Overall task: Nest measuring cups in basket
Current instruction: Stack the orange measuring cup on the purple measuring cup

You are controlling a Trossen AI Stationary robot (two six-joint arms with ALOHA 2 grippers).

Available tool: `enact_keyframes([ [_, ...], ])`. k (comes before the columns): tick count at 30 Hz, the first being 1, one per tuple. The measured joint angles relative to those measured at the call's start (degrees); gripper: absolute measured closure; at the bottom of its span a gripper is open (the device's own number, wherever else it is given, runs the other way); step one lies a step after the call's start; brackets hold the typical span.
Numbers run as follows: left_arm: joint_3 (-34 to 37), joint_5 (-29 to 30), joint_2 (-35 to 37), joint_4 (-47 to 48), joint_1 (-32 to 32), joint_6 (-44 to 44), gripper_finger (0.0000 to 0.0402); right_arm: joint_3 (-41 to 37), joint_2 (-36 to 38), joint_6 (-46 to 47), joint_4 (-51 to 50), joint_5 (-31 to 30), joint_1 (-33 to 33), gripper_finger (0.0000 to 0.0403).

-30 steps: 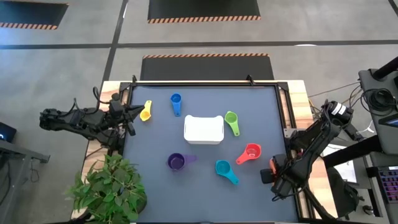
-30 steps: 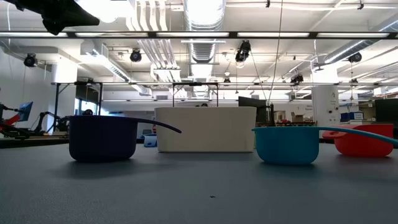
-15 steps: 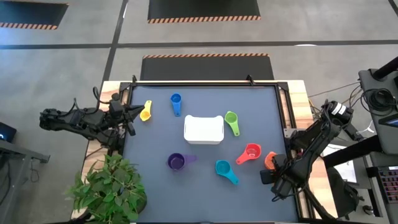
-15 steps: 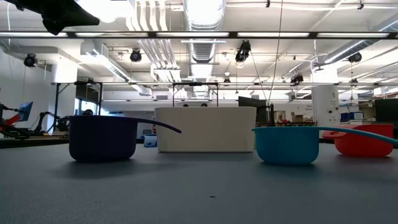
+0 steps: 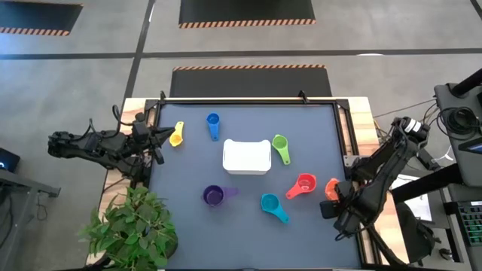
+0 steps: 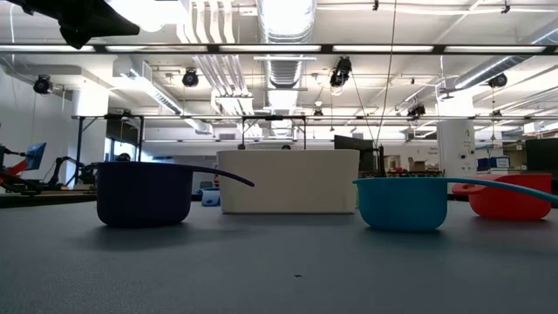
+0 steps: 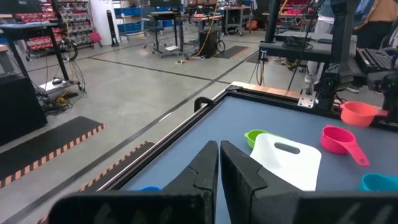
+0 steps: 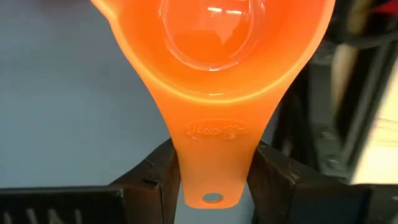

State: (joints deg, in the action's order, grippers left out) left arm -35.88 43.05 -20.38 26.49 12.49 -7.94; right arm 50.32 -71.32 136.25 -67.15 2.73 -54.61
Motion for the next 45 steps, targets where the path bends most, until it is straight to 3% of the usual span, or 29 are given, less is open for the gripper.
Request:
enact_keyframes([
  [10, 0.0, 0.0, 0.0, -0.4, 0.0, 0.4, 0.0402, 10.4, 0.0, -2.8, -9.7, -7.7, 1.8, 0.0262],
  [14, 0.0, 0.0, 0.0, -0.4, 0.0, 0.4, 0.0402, 13.6, 0.0, -8.1, -11.4, -14.2, 5.6, 0.0261],
  [19, 0.0, 0.0, 0.0, -1.2, 0.0, 1.5, 0.0402, 17.6, -0.6, -24.3, -9.6, -19.1, 15.0, 0.0261],
  [30, 0.0, 0.0, 0.0, -1.2, 0.0, 1.9, 0.0402, 25.0, -3.9, -65.4, 0.6, -19.2, 35.5, 0.0260],
  [37, 0.0, 0.0, 0.0, -1.2, 0.0, 1.9, 0.0402, 31.1, -8.6, -85.9, 4.8, -17.0, 42.8, 0.0260],
  [45, 0.0, 0.0, 0.0, -1.2, 0.0, 1.9, 0.0402, 38.4, -16.5, -104.1, 9.0, -12.4, 46.8, 0.0260],
])
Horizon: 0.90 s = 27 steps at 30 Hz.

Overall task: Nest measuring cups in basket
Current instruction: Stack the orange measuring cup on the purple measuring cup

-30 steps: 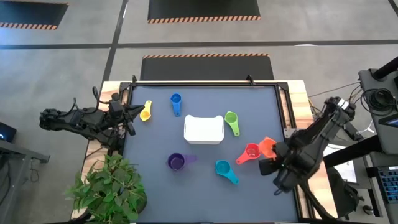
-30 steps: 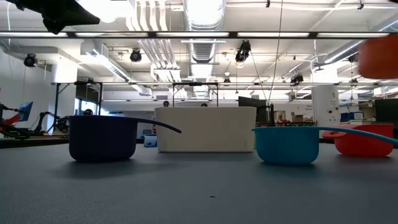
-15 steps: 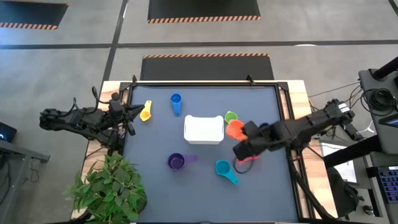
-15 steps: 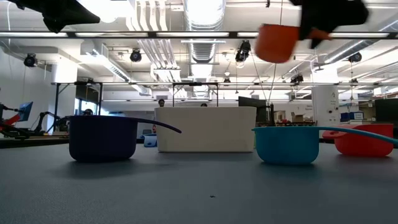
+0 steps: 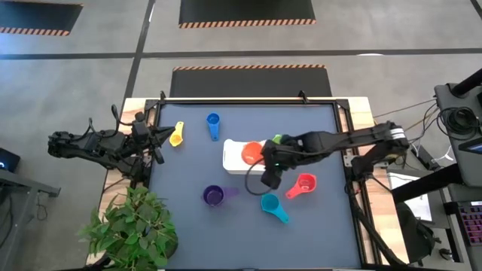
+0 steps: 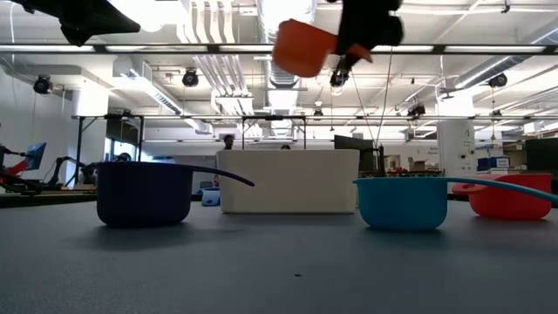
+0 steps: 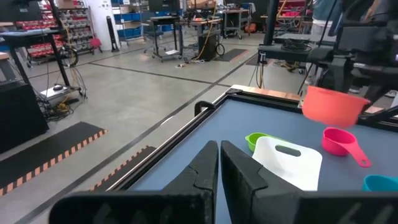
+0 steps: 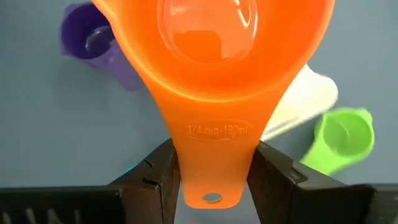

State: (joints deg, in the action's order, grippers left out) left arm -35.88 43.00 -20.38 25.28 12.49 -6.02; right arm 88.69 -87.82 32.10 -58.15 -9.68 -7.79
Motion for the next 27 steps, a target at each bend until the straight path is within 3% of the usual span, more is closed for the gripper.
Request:
enact_keyframes([
  [14, 0.0, 0.0, 0.0, -0.9, 0.0, 0.8, 0.0402, 18.0, -16.3, -27.7, 1.6, 7.2, 0.8, 0.0260],
  [20, 0.0, 0.0, 0.0, -0.9, 0.0, 0.8, 0.0402, 26.8, -23.3, -34.8, 1.4, 14.2, 1.3, 0.0260],
  [27, 0.0, 0.0, 0.0, -0.9, 0.0, 0.8, 0.0402, 34.2, -30.4, -40.0, -1.1, 17.3, 1.4, 0.0260],
])
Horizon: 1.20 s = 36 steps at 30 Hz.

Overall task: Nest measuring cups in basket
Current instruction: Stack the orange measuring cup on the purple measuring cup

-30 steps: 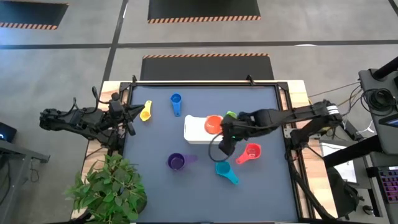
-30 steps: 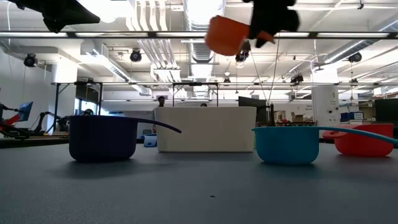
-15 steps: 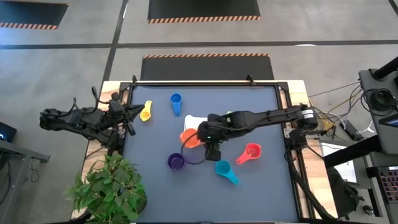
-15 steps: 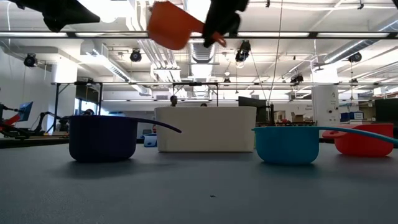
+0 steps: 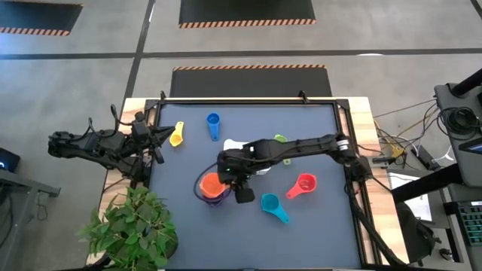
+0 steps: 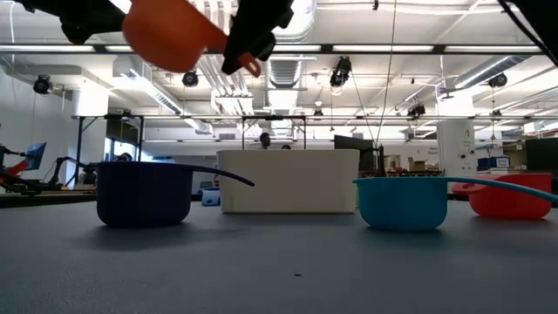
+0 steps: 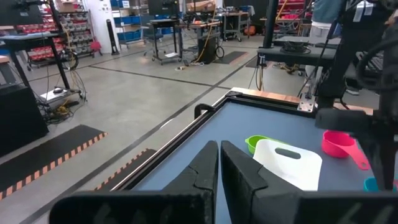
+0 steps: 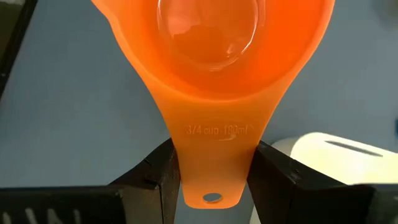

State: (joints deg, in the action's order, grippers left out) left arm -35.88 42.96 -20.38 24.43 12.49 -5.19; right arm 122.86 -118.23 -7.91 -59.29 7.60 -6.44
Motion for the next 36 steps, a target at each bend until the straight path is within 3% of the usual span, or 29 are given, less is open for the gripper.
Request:
enact_keyframes([
  [7, 0.0, 0.0, 0.0, 0.0, 0.0, 0.0, 0.0402, 2.5, -4.1, -0.7, -0.9, 0.1, -0.2, 0.0260],
  [20, 0.0, 0.0, 0.0, 0.0, 0.0, 0.0, 0.0402, 2.4, -6.1, 6.8, -0.2, -0.2, -0.6, 0.0260],
  [36, 0.0, 0.0, 0.0, 0.0, 0.0, 0.0, 0.0402, -3.4, -6.1, 8.0, 2.6, -3.4, -1.2, 0.0260],
])
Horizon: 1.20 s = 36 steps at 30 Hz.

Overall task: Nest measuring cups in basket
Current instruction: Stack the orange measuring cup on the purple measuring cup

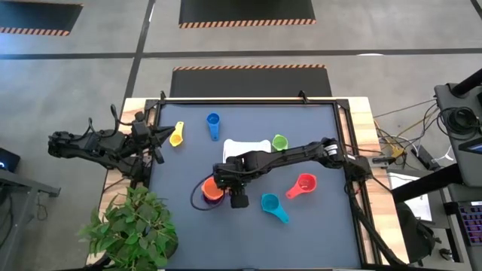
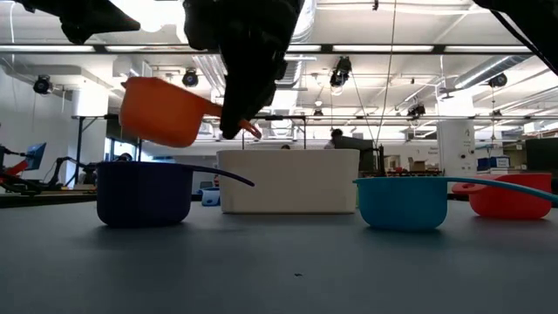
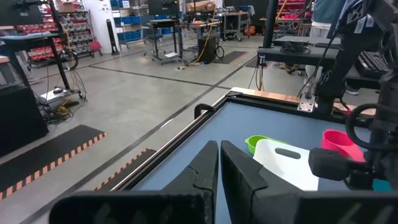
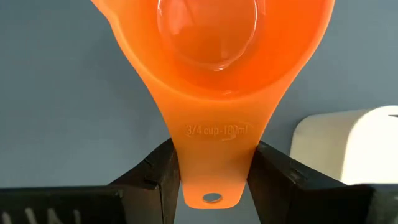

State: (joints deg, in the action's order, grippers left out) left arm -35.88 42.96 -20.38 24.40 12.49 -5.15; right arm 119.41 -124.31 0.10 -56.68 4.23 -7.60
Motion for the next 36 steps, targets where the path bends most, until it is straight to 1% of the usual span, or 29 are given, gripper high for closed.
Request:
enact_keyframes([
  [5, 0.0, 0.0, 0.0, 0.0, 0.0, 0.0, 0.0402, -2.2, 0.0, -0.1, 2.3, 0.1, -0.4, 0.0260],
  [17, 0.0, 0.0, 0.0, 0.0, 0.0, 0.0, 0.0402, -2.7, 0.0, -0.8, 4.5, 0.1, -0.4, 0.0250],
  [27, 0.0, 0.0, 0.0, 0.0, 0.0, 0.0, 0.0402, -4.4, 0.0, -1.1, 6.3, 0.2, -0.5, 0.0254],
  [36, 0.0, 0.0, 0.0, 0.0, 0.0, 0.0, 0.0402, -4.4, 0.0, -1.8, 7.8, 0.4, -0.5, 0.0228],
])
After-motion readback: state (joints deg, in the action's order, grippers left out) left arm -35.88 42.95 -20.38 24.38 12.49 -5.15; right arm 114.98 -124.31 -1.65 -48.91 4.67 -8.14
